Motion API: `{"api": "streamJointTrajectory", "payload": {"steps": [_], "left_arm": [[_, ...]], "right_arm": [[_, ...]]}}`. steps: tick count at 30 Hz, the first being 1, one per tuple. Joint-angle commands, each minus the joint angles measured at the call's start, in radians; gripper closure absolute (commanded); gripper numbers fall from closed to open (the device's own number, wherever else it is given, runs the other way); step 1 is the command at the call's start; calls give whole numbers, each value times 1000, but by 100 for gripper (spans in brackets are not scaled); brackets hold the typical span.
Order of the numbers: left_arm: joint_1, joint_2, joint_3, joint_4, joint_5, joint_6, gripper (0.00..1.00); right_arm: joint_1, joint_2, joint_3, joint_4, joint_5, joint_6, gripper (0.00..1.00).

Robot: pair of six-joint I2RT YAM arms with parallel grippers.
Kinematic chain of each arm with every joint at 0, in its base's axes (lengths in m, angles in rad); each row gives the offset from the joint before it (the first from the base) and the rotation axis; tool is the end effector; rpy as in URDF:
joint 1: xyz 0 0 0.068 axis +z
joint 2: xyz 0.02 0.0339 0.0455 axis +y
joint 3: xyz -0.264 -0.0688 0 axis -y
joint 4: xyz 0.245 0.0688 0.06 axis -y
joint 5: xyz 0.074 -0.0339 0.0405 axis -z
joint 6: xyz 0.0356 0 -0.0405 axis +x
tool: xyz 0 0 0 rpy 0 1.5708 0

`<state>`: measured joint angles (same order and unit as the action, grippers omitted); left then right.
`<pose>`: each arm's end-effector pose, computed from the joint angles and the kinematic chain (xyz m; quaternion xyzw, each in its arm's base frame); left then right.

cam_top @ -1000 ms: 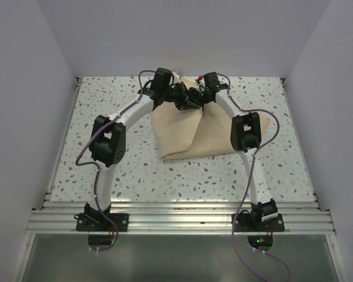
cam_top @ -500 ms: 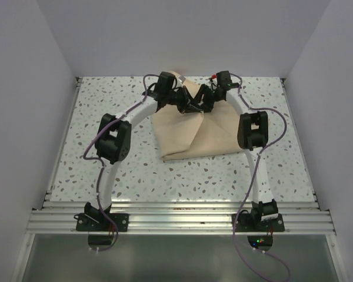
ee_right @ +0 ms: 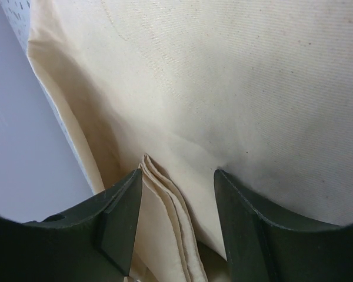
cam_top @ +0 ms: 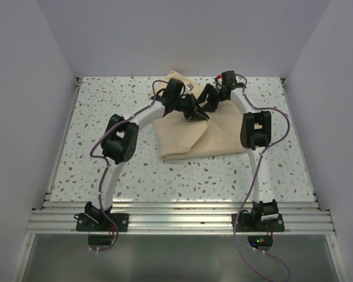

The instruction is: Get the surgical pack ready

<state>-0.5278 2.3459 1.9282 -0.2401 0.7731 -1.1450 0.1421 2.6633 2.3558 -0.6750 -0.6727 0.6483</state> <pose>0.4469 -0.2893 0.1967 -0.0942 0.8426 -0.5298 0.0224 0.5537 0.1016 0.1333 0.1336 0.8986 0.3969 0.1310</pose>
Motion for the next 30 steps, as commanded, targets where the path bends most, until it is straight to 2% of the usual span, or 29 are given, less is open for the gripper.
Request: {"api": "streamJointTrajectory", "payload": {"steps": [1,6,11,13,22,30], "left_arm": [[-12,1,15,54,25,-16,97],[-11,18,22,56,23,-7,89],[-15,21,15,48,23,13,87],[-21,23,17,50,28,21,92],[-41,61,35,28,40,36,98],[-44,96,54,24,55,41,98]], "right_arm": [[-13,27,-18,-92,131,-33,43],[-12,40,-18,-100,130,-38,43],[-12,37,-20,-109,137,-45,43],[-12,37,-23,-109,136,-44,43],[-10,43,-29,-109,142,-41,43],[-10,47,-36,-109,144,-44,43]]}}
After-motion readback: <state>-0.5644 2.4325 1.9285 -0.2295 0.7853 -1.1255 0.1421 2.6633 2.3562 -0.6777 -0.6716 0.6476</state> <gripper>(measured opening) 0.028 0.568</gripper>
